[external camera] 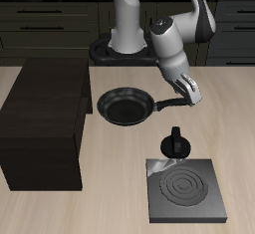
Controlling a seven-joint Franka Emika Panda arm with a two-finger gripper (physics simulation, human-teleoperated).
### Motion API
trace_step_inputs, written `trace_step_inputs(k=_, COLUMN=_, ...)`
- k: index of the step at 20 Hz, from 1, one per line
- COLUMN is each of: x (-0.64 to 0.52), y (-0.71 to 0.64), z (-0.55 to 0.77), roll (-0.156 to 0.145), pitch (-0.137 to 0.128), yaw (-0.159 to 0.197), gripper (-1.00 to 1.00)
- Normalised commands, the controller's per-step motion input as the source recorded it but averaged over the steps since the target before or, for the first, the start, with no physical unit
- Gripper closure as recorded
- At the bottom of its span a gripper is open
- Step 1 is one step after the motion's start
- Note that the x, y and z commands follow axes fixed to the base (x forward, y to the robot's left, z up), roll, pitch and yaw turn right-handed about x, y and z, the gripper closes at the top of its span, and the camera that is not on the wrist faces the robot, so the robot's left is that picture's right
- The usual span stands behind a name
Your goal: Place the frypan on the flat stove
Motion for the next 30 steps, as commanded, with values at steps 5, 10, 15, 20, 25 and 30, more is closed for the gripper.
trace_step_inputs(k=5, x=0.02, y=-0.32, z=-0.13, roll=-0.041, pitch=0.007, yaw=-0.014, gripper=-1.00)
trace_step_inputs(k=10, x=0.01, y=-0.18, z=-0.12, roll=-0.027, pitch=0.024, yaw=-0.024, gripper=-1.00)
trace_step_inputs(k=15, x=0.01, y=-0.15, z=-0.12, roll=-0.013, pitch=0.033, yaw=-0.043, gripper=-1.00)
trace_step_inputs(k=20, x=0.00, y=-0.17, z=-0.18, roll=0.007, pitch=0.062, yaw=-0.087, gripper=-1.00)
trace_step_inputs(k=25, x=-0.04, y=0.03, z=-0.14, roll=0.044, pitch=0.067, yaw=-0.080, gripper=-1.00)
trace_step_inputs(k=30, x=-0.11, y=-0.03, z=-0.18, roll=0.037, pitch=0.044, yaw=-0.057, gripper=-1.00)
